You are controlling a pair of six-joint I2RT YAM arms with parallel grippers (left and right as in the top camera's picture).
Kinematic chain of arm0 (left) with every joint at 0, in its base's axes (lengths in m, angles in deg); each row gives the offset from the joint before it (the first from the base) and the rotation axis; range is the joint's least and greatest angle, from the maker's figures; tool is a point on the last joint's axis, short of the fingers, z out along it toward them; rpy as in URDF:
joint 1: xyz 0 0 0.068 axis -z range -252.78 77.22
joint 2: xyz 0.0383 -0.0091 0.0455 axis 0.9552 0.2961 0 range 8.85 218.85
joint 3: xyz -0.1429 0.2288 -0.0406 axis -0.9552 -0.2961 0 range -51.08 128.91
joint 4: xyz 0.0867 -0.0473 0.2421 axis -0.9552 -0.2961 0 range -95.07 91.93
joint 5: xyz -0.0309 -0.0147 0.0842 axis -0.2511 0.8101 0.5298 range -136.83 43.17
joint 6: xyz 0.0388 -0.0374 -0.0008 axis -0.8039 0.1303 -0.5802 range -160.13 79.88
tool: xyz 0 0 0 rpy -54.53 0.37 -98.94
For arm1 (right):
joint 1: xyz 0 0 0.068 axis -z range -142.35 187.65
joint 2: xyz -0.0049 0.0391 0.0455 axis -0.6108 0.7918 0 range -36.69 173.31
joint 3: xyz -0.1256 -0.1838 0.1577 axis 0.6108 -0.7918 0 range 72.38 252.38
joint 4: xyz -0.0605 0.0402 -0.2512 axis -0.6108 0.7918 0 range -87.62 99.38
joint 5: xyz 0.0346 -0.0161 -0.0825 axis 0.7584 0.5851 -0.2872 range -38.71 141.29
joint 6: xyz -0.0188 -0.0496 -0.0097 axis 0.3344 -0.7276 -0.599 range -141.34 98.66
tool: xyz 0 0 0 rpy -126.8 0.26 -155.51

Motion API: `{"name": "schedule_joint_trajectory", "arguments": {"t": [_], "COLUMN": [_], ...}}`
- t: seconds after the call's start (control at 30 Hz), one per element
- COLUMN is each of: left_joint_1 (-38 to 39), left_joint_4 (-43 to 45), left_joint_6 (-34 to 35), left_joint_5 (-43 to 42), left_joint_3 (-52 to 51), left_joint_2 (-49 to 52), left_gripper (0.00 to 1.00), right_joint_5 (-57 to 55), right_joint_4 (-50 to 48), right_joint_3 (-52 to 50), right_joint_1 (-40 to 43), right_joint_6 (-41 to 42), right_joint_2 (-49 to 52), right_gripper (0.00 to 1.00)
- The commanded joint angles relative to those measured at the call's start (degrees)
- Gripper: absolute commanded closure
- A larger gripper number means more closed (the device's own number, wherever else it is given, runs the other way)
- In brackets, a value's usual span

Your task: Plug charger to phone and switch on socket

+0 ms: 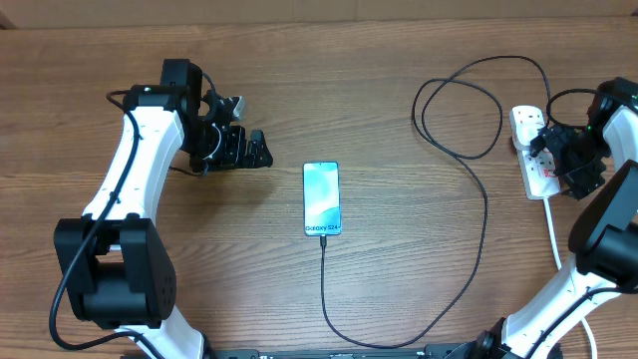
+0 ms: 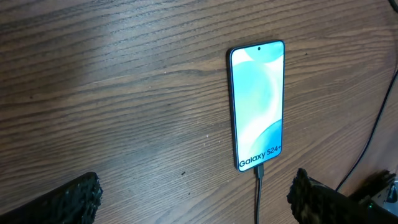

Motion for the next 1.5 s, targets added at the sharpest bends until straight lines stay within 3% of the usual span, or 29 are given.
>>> {"name": "schedule_joint_trajectory", "arguments": {"t": [0.0, 0.5, 1.47], "left_joint_1": [0.02, 0.02, 0.02], "left_joint_4": [0.04, 0.04, 0.04], "left_joint_6": [0.72, 0.72, 0.72], "left_joint_5": [0.11, 0.11, 0.11], "left_joint_3": [0.13, 0.15, 0.15], "left_joint_2": [-1.31, -1.31, -1.31], "left_gripper": [0.0, 0.0, 0.0], "right_joint_5": [-2.45, -2.45, -2.45], "right_joint_4": [-3.65, -16.15, -16.2], "right_joint_3": [-2.1, -2.1, -2.1], "right_joint_1": [-1.16, -1.16, -1.16], "right_joint_6": [-0.07, -0.07, -0.07], "right_joint_2": [2.78, 2.78, 2.78], "right_gripper": [0.0, 0.0, 0.0]}}
